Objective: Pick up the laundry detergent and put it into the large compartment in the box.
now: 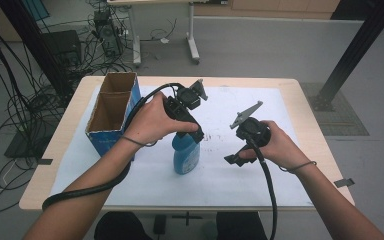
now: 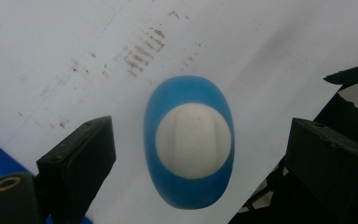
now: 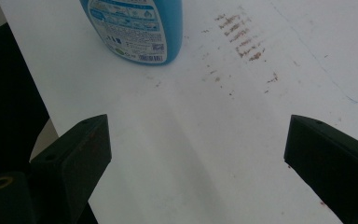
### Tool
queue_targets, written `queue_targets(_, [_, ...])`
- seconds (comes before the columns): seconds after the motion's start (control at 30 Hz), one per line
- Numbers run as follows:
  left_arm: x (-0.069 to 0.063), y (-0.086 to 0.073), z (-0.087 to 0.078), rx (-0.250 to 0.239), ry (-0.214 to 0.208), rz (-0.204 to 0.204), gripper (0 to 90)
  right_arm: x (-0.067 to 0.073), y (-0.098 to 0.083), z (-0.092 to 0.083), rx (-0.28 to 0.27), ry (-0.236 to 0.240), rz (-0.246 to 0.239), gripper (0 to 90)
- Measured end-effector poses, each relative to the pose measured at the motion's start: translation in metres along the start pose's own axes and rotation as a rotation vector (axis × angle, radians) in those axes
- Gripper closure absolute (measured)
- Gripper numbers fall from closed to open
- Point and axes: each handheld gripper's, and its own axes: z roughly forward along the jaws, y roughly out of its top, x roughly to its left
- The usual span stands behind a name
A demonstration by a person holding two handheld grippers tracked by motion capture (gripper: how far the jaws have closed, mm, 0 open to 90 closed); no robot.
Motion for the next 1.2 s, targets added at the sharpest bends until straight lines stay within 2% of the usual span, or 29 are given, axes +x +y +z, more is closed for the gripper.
queue_targets(0.2, [-0.001, 0.000, 0.004, 0.012, 0.009, 0.008, 8.9, 0.000, 0.000, 0.000, -0.003, -0.001, 0.003, 6.9])
queue_targets(0.83, [0.004, -0.004, 0.028, 0.027, -0.008, -0.019, 9.1, 0.000, -0.003, 0.005, 0.000, 0.011, 0.000, 7.0])
queue_targets(1.2, [0.006, -0.005, 0.032, 0.029, -0.006, -0.024, 9.1, 0.000, -0.002, 0.005, -0.001, 0.011, -0.005, 7.0])
